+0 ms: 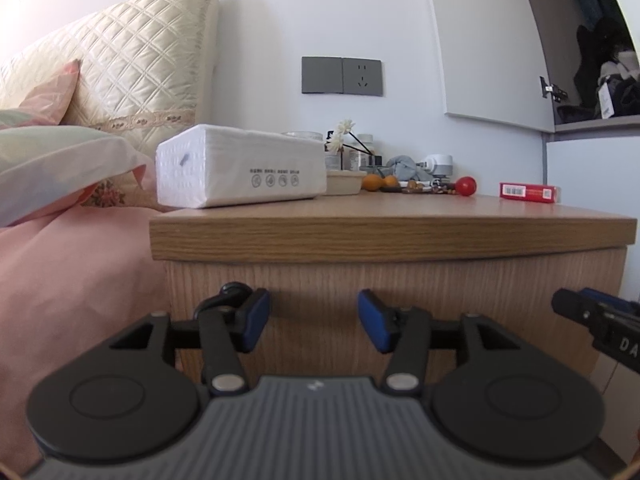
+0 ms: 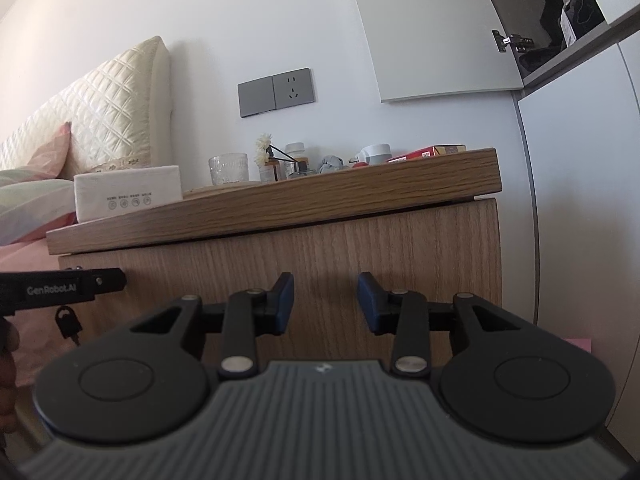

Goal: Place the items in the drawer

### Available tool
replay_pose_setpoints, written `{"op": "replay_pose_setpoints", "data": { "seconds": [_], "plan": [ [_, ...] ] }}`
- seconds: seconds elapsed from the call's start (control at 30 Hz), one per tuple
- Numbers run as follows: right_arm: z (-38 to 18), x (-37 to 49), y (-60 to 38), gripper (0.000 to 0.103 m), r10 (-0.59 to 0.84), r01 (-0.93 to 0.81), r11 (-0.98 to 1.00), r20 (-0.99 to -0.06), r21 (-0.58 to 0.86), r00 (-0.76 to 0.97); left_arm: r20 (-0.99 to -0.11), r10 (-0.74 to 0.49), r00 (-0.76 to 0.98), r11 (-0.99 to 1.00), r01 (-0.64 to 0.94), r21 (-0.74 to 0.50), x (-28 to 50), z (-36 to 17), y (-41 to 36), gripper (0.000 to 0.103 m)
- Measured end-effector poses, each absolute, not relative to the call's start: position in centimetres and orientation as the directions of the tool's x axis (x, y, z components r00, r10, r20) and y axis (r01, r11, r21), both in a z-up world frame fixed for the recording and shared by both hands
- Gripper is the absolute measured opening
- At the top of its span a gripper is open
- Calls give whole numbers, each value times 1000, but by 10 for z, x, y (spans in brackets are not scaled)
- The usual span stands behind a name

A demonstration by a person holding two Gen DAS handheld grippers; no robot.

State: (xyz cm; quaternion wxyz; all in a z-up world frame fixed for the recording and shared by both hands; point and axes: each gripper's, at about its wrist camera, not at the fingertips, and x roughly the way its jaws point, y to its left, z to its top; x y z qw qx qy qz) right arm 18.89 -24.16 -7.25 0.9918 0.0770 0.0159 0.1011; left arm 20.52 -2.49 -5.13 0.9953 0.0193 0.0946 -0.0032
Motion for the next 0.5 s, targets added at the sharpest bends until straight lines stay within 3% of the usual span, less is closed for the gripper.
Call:
{"op": "replay_pose_setpoints", "data": {
  "seconds": [0.5],
  "plan": [
    [-57,168,-241,40,227,-212,960,-69,183,971,-193,10,981,998,3,67,167,-40,-29,59]
  ]
}}
